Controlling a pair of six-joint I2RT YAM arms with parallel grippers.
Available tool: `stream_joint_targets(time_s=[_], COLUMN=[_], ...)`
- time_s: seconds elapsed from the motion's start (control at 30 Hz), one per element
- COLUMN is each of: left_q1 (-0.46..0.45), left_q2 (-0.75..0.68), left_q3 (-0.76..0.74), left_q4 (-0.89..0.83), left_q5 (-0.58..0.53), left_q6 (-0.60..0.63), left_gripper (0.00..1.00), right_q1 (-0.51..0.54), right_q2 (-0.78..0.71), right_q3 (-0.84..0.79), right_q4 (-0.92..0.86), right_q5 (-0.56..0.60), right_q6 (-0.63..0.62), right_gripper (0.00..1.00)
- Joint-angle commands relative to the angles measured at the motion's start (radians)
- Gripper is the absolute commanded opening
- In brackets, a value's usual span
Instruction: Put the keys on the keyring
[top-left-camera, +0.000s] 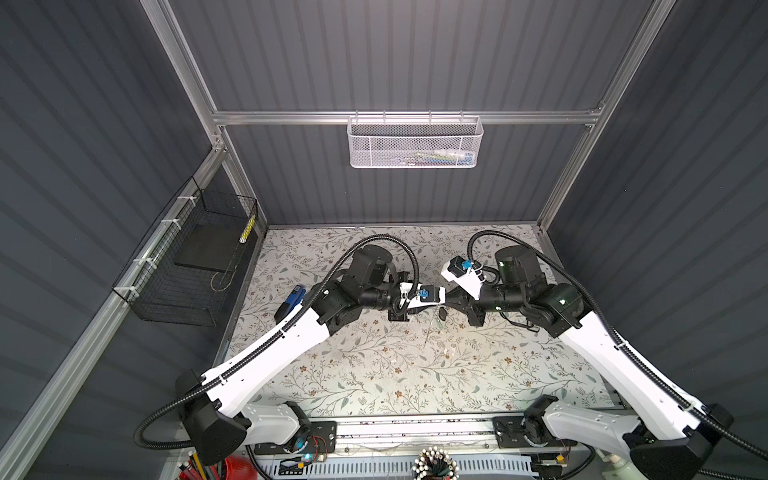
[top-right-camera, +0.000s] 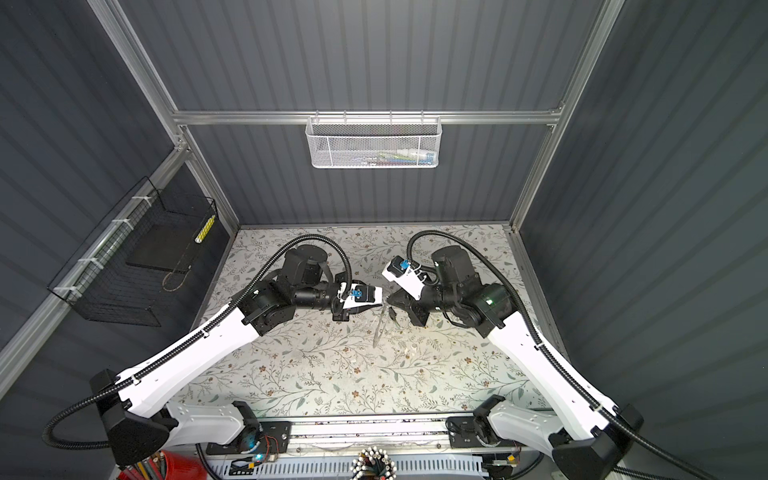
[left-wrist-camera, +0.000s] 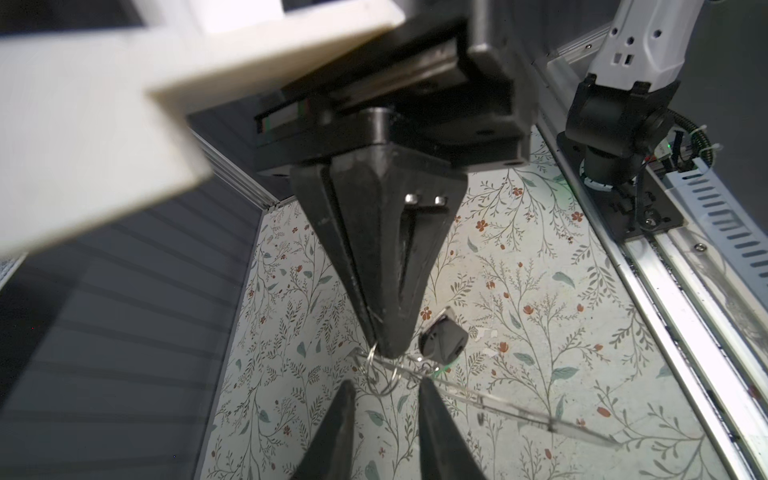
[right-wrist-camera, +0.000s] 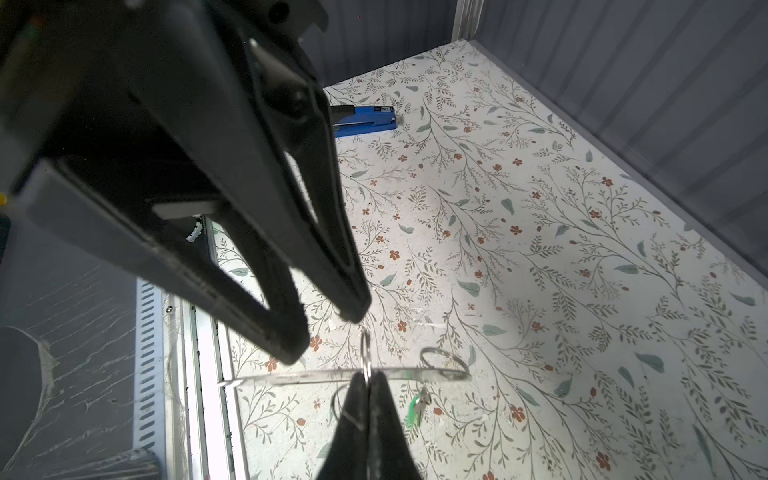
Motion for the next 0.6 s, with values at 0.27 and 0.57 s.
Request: stream_joint_targets(time_s=[0.27, 0.57], left_q1=[-0.023, -0.036], left_q2=[0.018, 0.037], left_q3=[0.011, 0.019], left_q4=[0.036, 0.039], left_q5=[-0.041, -0.041], left_q6=[-0.022, -0.033], left_gripper=[0.26, 0.21], right_q1=[-0.002, 0.004], right_q2=[0.026, 0.027], right_q3=[0.051, 0.053], right_q4=[-0.008, -0.007], right_q5=[-0.035, -0.042], right_q6=[0.014, 0.005], right_gripper=[0.0, 0.0])
